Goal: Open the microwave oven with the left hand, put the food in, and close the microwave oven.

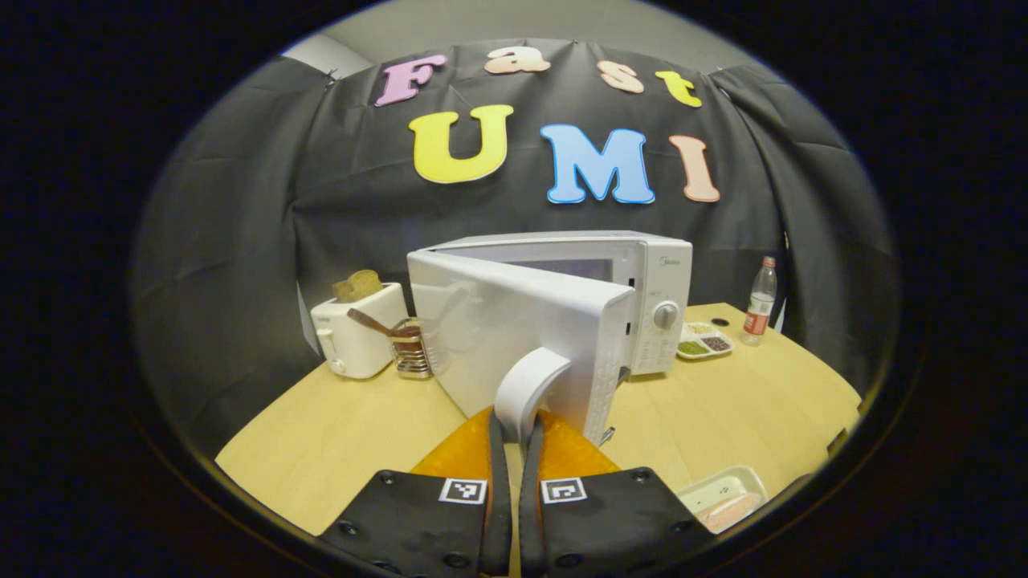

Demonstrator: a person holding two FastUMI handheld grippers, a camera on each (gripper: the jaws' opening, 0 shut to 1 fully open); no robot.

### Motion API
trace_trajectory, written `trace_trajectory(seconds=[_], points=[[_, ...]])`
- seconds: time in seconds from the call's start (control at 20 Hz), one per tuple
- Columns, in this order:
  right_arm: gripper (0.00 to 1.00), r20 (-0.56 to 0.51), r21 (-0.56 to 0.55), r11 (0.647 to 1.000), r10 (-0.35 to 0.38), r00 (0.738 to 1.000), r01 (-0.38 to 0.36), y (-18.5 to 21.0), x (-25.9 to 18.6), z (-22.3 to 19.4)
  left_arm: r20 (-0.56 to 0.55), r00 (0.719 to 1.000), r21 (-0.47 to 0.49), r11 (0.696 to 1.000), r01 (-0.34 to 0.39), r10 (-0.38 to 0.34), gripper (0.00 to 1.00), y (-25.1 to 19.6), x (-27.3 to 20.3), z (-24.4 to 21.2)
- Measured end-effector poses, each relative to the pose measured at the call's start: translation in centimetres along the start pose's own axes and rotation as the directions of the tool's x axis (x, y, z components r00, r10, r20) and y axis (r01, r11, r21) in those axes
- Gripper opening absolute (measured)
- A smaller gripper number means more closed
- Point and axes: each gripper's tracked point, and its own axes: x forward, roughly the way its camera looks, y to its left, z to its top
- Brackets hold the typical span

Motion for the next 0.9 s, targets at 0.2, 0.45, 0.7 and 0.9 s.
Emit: trace_trajectory(seconds=[0.2,0.45,0.7,0.9], points=[[0.87,0.000,0.001,1.000,-0.004,1.000,0.004,3.0,0.0,0.1,0.001,1.000,0.007,1.000,0.008,-0.008,0.11,3.3,-1.4,-0.6],[0.87,0.014,-0.001,1.000,-0.005,1.000,0.005,6.4,0.3,0.6,0.001,1.000,0.015,1.000,-0.003,0.003,0.11,7.9,-2.7,-1.4],[0.87,0.027,-0.017,1.000,-0.020,0.999,0.021,8.8,0.6,0.6,0.003,1.000,-0.001,1.000,-0.009,0.009,0.10,12.2,-3.1,-1.9],[0.87,0.031,-0.019,0.999,-0.046,0.998,0.046,9.8,0.7,0.7,0.017,1.000,0.007,1.000,0.024,-0.024,0.10,13.5,-3.3,-2.2]])
